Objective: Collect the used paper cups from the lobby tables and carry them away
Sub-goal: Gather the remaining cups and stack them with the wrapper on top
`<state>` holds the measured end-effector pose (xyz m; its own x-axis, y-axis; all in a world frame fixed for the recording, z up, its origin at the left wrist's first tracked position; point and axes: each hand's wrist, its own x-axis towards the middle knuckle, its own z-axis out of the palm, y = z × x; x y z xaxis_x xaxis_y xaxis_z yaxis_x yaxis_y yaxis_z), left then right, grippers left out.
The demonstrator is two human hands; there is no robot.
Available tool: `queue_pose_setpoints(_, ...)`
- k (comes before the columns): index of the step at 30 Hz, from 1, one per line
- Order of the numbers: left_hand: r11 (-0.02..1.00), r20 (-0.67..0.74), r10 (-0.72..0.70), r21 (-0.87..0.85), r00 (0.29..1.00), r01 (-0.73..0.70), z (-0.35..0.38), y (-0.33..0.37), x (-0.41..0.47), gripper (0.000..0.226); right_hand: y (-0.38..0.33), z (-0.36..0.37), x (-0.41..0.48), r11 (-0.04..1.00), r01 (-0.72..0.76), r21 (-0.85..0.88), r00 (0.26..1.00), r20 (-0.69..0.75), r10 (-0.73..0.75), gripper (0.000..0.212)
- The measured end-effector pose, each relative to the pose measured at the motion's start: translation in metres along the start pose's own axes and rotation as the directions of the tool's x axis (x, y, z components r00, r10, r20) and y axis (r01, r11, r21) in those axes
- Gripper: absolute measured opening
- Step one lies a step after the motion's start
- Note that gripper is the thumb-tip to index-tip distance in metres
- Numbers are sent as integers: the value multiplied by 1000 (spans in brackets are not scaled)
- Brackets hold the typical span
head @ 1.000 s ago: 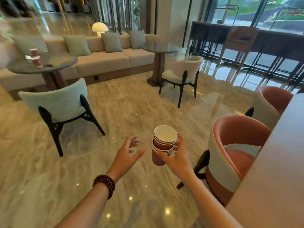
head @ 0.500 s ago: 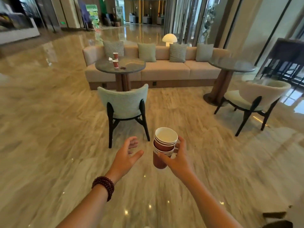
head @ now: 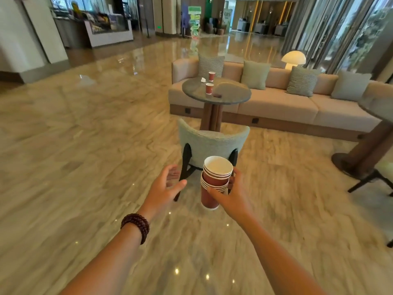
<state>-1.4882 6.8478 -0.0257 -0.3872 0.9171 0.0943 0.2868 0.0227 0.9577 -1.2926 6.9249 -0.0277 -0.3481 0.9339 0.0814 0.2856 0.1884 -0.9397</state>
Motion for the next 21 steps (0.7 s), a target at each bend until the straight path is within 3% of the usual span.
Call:
queue_pose_setpoints(6, 1000, -109, -15, -12, 994, 13, -48, -32, 81, 30, 1, 60, 101, 1000, 24, -10, 997, 70, -24, 85)
queue_pose_setpoints(21, 1000, -94, -18, 23, 995, 20, -197, -89, 339, 37, -36, 240, 355, 999, -35, 37, 998, 61, 33, 85)
